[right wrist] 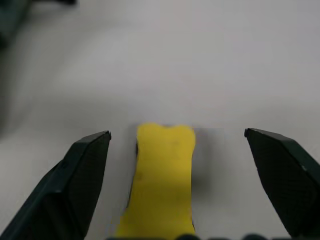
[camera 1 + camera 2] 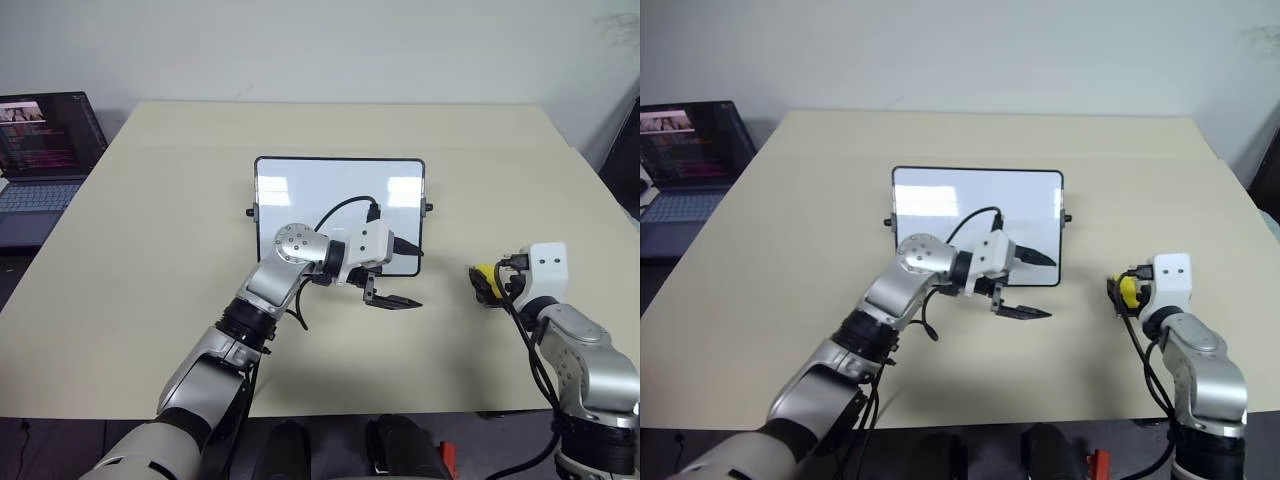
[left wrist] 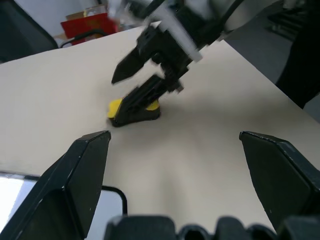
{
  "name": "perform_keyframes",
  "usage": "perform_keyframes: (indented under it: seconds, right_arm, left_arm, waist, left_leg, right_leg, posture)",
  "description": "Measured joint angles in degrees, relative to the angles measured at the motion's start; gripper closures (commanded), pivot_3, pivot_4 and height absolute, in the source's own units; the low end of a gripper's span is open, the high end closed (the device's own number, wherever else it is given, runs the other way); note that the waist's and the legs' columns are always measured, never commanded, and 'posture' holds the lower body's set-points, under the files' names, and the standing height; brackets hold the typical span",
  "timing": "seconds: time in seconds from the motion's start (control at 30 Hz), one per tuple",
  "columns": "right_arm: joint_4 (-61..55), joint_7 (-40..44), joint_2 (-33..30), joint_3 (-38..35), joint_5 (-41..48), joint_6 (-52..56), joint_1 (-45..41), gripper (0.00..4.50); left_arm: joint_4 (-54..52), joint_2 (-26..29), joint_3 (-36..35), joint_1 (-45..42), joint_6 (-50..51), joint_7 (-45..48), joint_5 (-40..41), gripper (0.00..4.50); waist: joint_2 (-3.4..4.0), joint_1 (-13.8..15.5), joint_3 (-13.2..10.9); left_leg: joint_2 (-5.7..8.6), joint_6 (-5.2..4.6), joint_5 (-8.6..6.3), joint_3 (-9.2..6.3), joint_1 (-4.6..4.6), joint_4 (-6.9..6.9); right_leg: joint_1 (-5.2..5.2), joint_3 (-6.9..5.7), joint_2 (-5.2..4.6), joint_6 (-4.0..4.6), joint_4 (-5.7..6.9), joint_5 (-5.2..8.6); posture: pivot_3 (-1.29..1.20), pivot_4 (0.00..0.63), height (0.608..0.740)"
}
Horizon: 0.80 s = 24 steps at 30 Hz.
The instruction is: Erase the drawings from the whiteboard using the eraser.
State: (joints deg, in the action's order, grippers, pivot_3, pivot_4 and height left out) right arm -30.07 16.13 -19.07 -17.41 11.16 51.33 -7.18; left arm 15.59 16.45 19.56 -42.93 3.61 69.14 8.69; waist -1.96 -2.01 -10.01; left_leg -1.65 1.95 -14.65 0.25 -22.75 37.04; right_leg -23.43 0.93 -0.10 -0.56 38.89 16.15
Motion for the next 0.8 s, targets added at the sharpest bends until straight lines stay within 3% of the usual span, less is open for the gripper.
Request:
perform_keyframes:
  seconds: [0.1, 0.27, 0.4, 0.5, 0.8]
  right_arm:
    - [-10.29, -0.82, 2.26, 0.02, 2.19, 0.09, 3.15, 0.04]
    - [-15.92, -3.18, 6.41, 8.25, 0.83, -5.79, 13.2, 0.04]
    - [-11.33, -6.44, 10.2, 14.51, -4.14, -18.73, 15.77, 0.04]
    - [-5.67, -7.7, 11.56, 14.77, -5.59, -26.8, 15.24, 0.04]
    - [10.98, -7.28, 10.69, 4.95, -2.08, -40.72, 10.3, 0.04]
  left_arm:
    - [-4.89, 4.9, -5.25, 4.69, 3.76, -2.73, 1.88, 0.0]
    - [-17.17, 8.96, -16.9, 15.83, 13.85, -12.16, 7.16, 0.0]
    - [-26.82, 6.03, -26.08, 27.59, 16.31, -25.61, 7.97, 0.0]
    - [-30.7, 2.83, -30.19, 35.31, 14.6, -34.91, 5.86, 0.0]
    - [-29.42, -3.15, -39.18, 42.07, 8.73, -57.43, -1.62, 0.0]
  waist:
    - [0.02, -0.08, 0.01]
    - [0.03, 0.23, 0.02]
    - [-0.04, 0.15, 0.08]
    - [-0.11, 0.47, 0.12]
    - [-0.18, 1.41, 0.16]
  left_leg:
    - [-0.14, 0.01, 0.0, -0.13, 0.04, -0.02]
    - [-0.3, 0.03, 0.01, -0.1, 0.03, 0.03]
    - [-0.06, 0.03, 0.0, 0.0, 0.17, 0.09]
    - [-0.02, 0.03, 0.01, -0.02, 0.24, 0.09]
    - [0.0, 0.02, 0.02, -0.02, 0.33, 0.07]
  right_leg:
    - [0.0, -0.08, 0.06, 0.0, 0.04, 0.0]
    - [-0.01, -0.09, -0.05, 0.02, 0.07, 0.02]
    - [0.13, -0.02, -0.55, -0.03, 0.06, 0.0]
    - [0.2, -0.07, -0.61, -0.04, 0.08, -0.03]
    - [0.27, -0.08, -0.59, 0.0, 0.09, -0.04]
  posture:
    - [0.0, 0.15, 0.74]
    - [0.0, 0.15, 0.74]
    - [0.0, 0.15, 0.74]
    - [0.0, 0.15, 0.74]
    - [0.0, 0.15, 0.74]
